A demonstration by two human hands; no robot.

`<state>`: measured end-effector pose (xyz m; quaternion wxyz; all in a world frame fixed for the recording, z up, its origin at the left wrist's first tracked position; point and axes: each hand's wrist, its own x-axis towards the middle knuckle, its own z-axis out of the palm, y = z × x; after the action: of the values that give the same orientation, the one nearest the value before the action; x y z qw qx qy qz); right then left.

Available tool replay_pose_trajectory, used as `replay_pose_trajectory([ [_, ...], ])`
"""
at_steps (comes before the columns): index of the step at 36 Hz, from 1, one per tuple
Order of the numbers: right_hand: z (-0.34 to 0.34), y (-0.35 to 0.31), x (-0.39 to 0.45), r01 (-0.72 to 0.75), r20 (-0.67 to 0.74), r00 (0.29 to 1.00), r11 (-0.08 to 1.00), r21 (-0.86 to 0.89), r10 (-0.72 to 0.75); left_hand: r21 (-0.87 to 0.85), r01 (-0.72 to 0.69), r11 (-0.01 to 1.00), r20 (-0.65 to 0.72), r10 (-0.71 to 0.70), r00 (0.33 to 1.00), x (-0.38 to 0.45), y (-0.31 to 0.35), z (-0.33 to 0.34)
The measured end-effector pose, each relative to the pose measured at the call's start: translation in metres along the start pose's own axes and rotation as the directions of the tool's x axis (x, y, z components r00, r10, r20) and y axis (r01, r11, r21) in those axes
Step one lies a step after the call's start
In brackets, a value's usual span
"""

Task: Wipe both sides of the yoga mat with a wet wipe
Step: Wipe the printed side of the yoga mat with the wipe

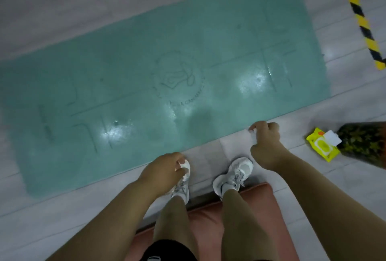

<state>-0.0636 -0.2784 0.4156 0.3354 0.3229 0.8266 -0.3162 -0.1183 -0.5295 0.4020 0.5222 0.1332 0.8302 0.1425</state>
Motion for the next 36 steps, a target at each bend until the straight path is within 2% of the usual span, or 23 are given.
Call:
replay_pose_trajectory([
  [4, 0.018, -0.053, 0.001, 0.115, 0.03, 0.993, 0.993, 0.016, -0.115, -0.051, 0.08, 0.996, -0.034, -0.081, 0.996, -0.017, -0.046, -0.015],
  [11, 0.052, -0.123, 0.013, 0.312, 0.068, 0.95, 0.932, -0.186, -0.305, -0.212, 0.174, 0.962, -0.101, -0.199, 0.975, -0.036, -0.101, -0.018],
  [14, 0.069, -0.143, 0.023, 0.407, 0.105, 0.912, 0.849, -0.338, -0.395, -0.271, 0.227, 0.935, -0.116, -0.266, 0.957, -0.046, -0.118, -0.012],
  [16, 0.078, -0.154, 0.029, 0.446, 0.145, 0.894, 0.814, -0.372, -0.424, -0.303, 0.244, 0.921, -0.116, -0.29, 0.95, -0.051, -0.125, -0.008],
  [20, 0.097, -0.175, 0.038, 0.424, 0.224, 0.904, 0.837, -0.346, -0.364, -0.379, 0.255, 0.889, -0.135, -0.326, 0.936, -0.056, -0.143, -0.001],
  [27, 0.146, -0.203, 0.034, 0.497, 0.309, 0.867, 0.738, -0.457, -0.392, -0.482, 0.261, 0.837, -0.107, -0.351, 0.93, -0.074, -0.193, 0.02],
  [33, 0.206, -0.235, 0.011, 0.428, 0.284, 0.9, 0.794, -0.432, -0.33, -0.528, 0.273, 0.804, -0.057, -0.354, 0.934, -0.095, -0.272, 0.036],
  [36, 0.244, -0.25, 0.001, 0.39, 0.266, 0.916, 0.825, -0.409, -0.301, -0.495, 0.269, 0.826, -0.041, -0.332, 0.942, -0.099, -0.322, 0.041],
])
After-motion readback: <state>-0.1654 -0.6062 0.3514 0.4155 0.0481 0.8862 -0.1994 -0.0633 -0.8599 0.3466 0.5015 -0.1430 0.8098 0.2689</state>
